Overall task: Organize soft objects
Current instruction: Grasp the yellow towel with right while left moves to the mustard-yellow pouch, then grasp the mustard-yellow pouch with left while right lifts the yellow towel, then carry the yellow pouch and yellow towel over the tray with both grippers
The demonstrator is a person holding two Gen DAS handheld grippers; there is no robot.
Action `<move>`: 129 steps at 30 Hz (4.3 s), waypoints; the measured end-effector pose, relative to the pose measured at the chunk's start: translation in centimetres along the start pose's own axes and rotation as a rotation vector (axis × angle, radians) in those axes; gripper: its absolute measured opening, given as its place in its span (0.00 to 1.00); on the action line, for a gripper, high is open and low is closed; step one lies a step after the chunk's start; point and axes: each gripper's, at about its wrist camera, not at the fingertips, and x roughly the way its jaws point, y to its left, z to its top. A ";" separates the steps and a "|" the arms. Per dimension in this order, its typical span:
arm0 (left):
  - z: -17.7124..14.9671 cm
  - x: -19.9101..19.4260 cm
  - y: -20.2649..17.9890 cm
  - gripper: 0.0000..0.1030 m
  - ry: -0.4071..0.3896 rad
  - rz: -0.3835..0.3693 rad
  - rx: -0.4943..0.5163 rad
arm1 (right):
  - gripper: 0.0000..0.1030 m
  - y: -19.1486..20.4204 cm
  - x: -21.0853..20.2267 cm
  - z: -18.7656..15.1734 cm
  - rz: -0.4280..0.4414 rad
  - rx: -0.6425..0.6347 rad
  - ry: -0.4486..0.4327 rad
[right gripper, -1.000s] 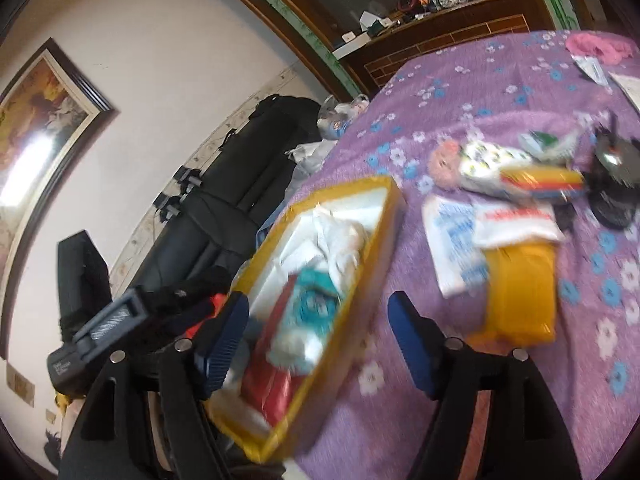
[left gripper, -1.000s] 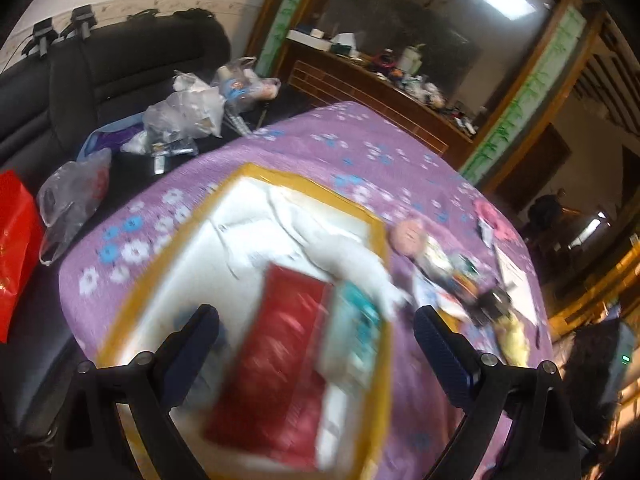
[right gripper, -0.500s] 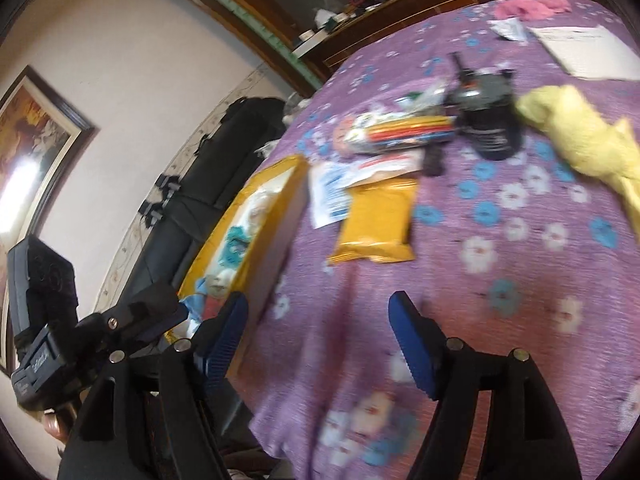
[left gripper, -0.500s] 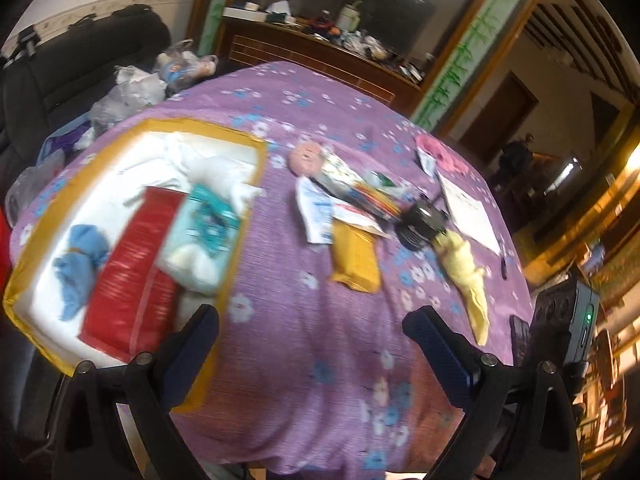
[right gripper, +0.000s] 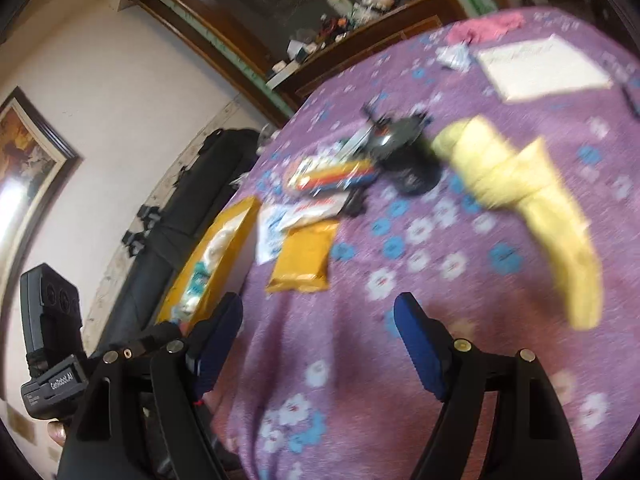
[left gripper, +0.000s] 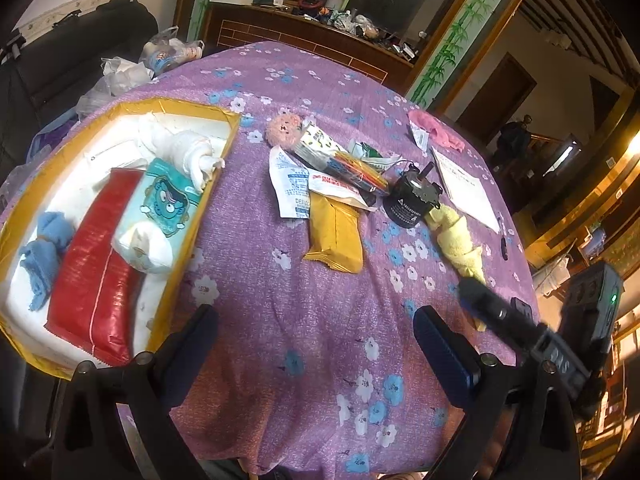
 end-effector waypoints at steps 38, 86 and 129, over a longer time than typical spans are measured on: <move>3.2 8.5 -3.2 0.96 0.089 0.040 0.072 | 0.42 -6.0 1.6 5.8 -0.247 -0.015 -0.075; -0.1 3.5 -3.8 0.51 0.100 -0.065 0.067 | 0.42 -7.6 2.1 5.5 -0.128 0.106 -0.045; 6.5 -5.9 14.9 0.51 -0.163 0.094 -0.164 | 0.43 16.7 11.1 3.2 0.289 -0.061 0.127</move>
